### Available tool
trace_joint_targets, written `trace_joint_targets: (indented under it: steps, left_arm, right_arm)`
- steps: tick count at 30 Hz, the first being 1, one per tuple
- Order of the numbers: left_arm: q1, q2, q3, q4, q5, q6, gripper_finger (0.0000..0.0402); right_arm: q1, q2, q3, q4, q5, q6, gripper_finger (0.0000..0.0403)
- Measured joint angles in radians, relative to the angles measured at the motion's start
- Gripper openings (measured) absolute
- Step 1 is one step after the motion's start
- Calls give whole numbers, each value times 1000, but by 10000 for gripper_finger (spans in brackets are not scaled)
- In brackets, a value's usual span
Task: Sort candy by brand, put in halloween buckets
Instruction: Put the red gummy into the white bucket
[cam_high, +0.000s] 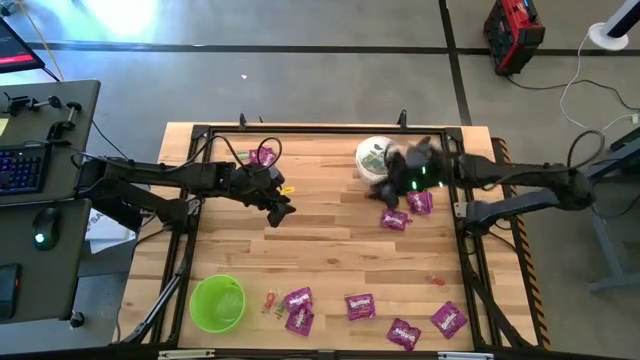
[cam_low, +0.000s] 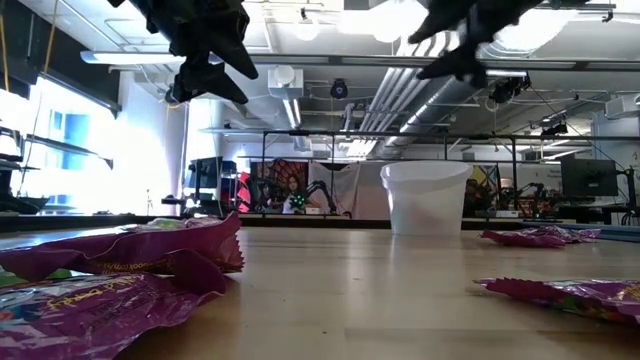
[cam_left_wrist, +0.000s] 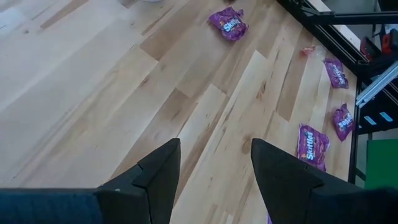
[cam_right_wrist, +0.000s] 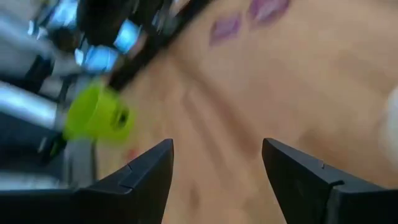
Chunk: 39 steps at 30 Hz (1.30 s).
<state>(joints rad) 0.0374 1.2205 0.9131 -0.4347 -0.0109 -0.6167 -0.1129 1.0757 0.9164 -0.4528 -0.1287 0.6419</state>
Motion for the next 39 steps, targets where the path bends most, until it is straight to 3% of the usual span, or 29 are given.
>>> trace_joint_targets:
  steps: [4,9,12,16,31,35,39]
  left_arm:
    - [3,0,0,8,0,0,186]
    - [19,0,0,53,9,17,186]
    - [38,0,0,77,30,31,186]
    - [63,0,0,92,32,54,186]
    - [88,0,0,94,32,19,186]
    - [88,0,0,95,32,15,186]
    - [88,0,0,95,33,-1,186]
  right_arm:
    - [221,0,-23,-248,43,172,239]
    - [509,0,-106,-432,43,620,239]
    - [665,1,-175,-407,3,854,239]
    - [806,29,-261,-324,1,1029,239]
    - [852,244,-318,-242,-64,1044,228]
    - [851,290,-316,-209,-64,1044,186]
    - [851,298,-280,-216,-41,1023,107]
